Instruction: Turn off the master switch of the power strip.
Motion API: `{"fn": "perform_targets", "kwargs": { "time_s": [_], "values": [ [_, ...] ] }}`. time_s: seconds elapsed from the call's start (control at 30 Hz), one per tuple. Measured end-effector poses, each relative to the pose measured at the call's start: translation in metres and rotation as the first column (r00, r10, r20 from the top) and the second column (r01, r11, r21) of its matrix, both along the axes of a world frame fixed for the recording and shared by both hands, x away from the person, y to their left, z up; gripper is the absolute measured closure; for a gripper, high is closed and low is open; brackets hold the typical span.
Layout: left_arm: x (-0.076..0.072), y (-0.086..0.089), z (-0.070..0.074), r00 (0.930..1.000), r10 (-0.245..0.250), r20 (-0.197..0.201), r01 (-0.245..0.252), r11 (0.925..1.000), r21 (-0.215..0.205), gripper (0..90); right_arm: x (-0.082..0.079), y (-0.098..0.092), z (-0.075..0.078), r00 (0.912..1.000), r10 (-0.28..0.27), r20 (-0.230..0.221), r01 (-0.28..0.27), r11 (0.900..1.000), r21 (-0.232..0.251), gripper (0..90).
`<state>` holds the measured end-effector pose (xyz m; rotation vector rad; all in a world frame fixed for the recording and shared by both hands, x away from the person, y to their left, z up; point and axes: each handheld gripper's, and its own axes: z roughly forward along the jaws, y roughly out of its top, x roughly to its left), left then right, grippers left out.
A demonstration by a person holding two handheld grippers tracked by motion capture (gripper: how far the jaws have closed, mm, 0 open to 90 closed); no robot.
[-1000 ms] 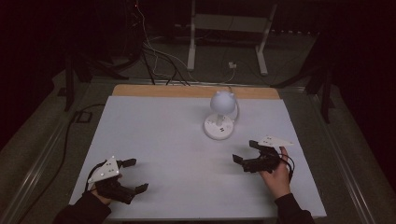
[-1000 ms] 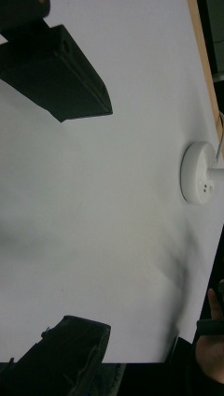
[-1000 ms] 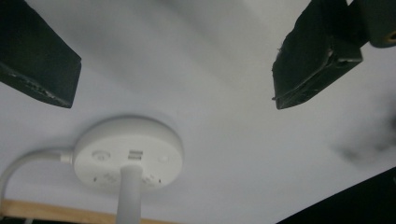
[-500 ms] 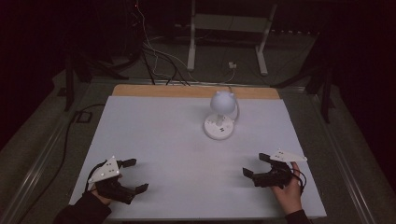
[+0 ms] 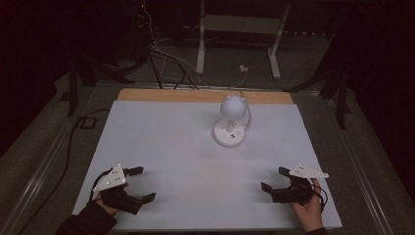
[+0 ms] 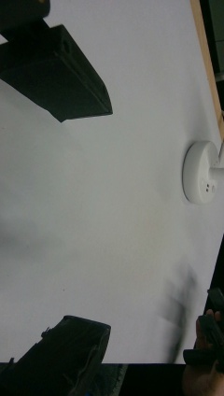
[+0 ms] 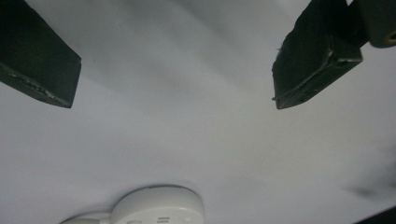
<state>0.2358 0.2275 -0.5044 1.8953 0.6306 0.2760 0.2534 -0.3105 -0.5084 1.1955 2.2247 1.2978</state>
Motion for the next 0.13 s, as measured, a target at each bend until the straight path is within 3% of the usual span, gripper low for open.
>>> {"fn": "perform_targets", "kwargs": {
  "time_s": [0.13],
  "values": [
    [-0.0001,0.0,0.0001,1.0,0.0,0.001,0.0,1.0,-0.001,0.4,0.0004,0.001,-0.0015,0.9999,0.004,0.01,-0.004,1.0,-0.023,1.2]
  ]
}}
